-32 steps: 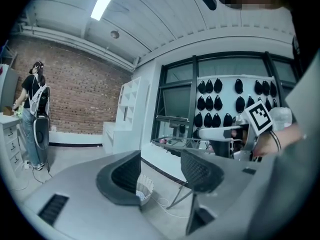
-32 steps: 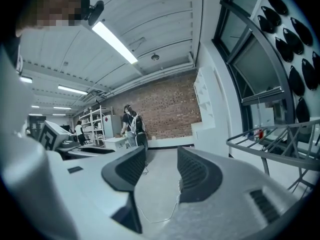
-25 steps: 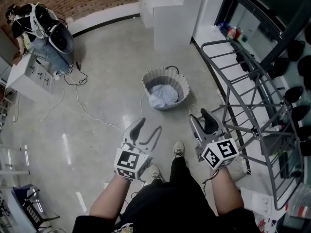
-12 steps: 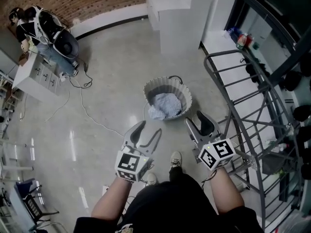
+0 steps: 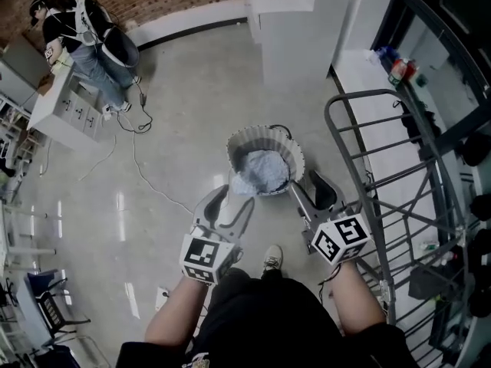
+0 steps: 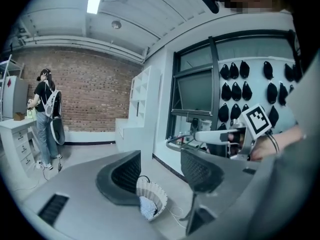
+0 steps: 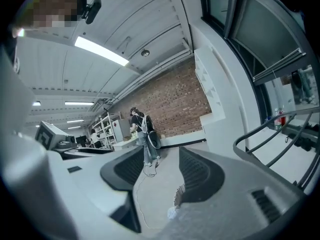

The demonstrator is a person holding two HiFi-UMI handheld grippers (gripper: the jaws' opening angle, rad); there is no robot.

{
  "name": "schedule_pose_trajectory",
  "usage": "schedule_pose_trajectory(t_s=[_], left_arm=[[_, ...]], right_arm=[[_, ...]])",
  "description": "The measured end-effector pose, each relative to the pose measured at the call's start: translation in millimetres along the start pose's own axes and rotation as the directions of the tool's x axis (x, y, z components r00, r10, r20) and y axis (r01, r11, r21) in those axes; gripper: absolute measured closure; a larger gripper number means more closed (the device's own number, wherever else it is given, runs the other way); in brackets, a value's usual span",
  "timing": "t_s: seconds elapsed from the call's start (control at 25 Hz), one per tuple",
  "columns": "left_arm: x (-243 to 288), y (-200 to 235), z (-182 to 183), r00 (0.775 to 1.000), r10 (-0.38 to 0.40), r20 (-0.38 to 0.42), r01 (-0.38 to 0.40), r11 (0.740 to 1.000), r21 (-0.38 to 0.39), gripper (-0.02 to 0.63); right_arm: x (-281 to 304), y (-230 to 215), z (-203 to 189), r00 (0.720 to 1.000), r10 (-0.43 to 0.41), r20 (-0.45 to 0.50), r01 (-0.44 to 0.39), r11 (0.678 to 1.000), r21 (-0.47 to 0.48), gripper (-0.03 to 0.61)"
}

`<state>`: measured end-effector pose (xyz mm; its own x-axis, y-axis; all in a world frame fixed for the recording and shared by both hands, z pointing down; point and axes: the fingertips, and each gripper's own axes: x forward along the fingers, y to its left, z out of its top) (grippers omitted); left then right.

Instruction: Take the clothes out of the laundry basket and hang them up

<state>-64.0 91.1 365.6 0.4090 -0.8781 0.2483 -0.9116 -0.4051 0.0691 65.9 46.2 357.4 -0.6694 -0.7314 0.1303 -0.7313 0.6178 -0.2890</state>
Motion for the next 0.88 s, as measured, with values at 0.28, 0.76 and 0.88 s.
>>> schedule_pose_trajectory(t_s=[0.28,0.76,0.88], left_arm=[[35,8,10,1.000,0.029,-0.011,-0.029,1.000,0.011,0.386],[70,40,4,0.999,-0.036,-0.016,0.036,0.999,0.000,0.387],[77,58,3,0.997,-0.076,-0.012,0.076,0.997,-0.003,0.387]], right_arm=[[16,-31,5,1.000,0.002,0.000,-0.002,1.000,0.026,0.350],[37,-42,-16,0.997,-0.073,-0.039,0.074,0.997,0.026,0.350],[52,-39,-17,0.993,-0.110,-0.042,0.111,0.994,0.024,0.350]])
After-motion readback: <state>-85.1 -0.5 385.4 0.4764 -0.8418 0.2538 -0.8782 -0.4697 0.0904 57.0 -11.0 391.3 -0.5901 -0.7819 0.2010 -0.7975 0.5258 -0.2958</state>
